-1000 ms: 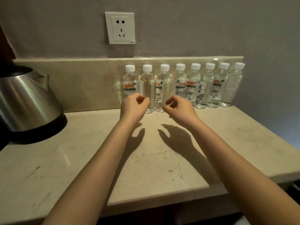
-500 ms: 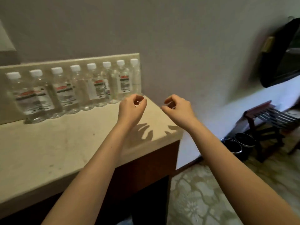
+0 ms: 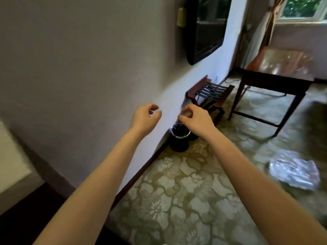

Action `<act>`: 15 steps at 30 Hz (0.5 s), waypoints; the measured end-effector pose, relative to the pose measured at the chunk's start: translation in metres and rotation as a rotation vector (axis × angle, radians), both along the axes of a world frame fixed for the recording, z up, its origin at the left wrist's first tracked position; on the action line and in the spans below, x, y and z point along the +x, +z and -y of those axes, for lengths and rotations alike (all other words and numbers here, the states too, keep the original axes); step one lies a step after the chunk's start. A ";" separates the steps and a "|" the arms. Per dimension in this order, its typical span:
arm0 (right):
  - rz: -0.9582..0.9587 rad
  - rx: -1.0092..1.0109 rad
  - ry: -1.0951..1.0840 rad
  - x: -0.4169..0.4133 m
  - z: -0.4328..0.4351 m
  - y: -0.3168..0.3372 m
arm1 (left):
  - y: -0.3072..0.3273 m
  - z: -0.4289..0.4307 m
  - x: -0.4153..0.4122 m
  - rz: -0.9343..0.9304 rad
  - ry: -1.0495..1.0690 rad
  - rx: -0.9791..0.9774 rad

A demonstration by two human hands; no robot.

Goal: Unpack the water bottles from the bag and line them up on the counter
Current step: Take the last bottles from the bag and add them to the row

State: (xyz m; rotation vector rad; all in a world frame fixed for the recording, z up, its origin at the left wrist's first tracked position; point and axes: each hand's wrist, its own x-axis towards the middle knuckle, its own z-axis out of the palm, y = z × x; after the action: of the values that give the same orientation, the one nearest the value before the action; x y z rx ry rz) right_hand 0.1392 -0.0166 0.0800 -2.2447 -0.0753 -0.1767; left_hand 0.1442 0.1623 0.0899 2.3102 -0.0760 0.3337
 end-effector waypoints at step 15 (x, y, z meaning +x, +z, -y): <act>-0.305 -0.098 -0.338 0.163 0.285 -0.082 | -0.088 0.295 0.245 -0.385 -0.446 0.008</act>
State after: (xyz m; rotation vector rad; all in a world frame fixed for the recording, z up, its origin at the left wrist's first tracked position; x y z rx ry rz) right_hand 0.3024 -0.3012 -0.0021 -2.3425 0.4699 -0.0087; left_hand 0.3896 -0.1323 0.0015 2.2465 -0.3904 -0.3355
